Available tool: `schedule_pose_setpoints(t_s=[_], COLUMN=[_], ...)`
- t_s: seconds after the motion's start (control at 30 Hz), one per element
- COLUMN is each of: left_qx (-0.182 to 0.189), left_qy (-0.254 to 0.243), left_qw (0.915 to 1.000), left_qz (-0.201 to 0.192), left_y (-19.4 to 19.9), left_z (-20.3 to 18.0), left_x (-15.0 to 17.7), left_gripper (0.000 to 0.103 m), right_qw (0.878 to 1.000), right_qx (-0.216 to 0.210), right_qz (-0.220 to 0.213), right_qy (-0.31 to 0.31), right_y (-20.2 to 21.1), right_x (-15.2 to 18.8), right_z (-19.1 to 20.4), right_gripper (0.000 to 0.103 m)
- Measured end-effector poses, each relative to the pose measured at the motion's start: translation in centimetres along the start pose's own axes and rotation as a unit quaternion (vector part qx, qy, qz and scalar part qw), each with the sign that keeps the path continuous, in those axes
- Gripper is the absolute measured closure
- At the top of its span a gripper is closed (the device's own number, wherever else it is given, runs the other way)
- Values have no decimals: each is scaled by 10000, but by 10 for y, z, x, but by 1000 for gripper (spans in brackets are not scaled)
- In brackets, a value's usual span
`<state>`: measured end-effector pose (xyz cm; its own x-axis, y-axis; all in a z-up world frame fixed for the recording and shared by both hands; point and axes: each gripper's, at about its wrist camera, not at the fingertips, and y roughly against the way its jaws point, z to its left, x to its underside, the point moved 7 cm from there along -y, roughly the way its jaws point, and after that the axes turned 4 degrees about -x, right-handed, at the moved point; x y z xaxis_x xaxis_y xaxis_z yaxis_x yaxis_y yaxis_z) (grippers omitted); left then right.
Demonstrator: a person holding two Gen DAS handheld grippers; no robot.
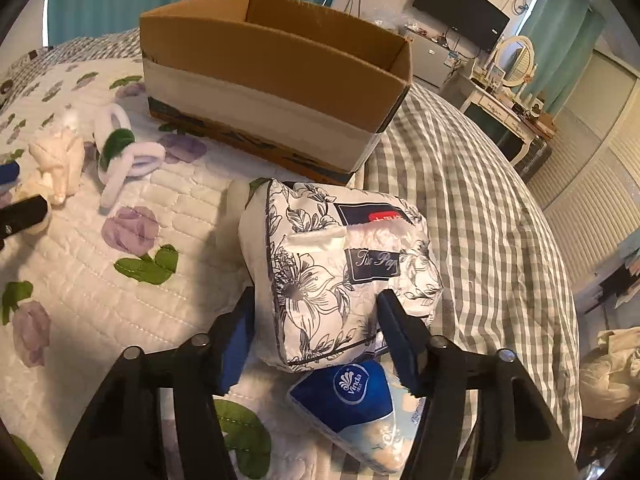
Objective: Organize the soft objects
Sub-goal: 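Grasp the crumpled cream lace cloth with the left gripper while the right holds the tissue box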
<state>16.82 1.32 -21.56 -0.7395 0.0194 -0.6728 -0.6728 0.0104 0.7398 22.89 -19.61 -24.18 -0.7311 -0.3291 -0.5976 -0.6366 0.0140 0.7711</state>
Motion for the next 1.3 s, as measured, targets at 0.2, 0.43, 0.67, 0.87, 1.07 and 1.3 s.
schedule_pose_setpoints(t_s=[0.2,0.43,0.67,0.87,1.07,1.3], left_qx=[347,630,714,746,509,424], left_qy=[-176,-182,-302,-609,-539,-492], left_qw=[9990,9972,9969,9936,9962,9979], left_qz=[219,370,-102,-593,-460,-51], left_y=[-11,-3,51,97,85,39], left_z=[-8,-9,-9,-13,-11,-23], left_x=[0,8,-8,-32,-22,-7], left_gripper=[32,62,63,63,32,29], right_qw=[9994,9965,9921,9862,9853,9874], right_qx=[-169,-265,-256,-296,-257,-286], right_qz=[-243,-592,-1058,-1449,-1488,-1379], right_qy=[-193,-521,-630,-748,-798,-722], right_y=[23,62,114,160,169,151], right_x=[-6,-8,-21,-31,-25,-27], right_z=[-1,-8,-9,-10,-9,-8], right_gripper=[53,57,57,57,57,57])
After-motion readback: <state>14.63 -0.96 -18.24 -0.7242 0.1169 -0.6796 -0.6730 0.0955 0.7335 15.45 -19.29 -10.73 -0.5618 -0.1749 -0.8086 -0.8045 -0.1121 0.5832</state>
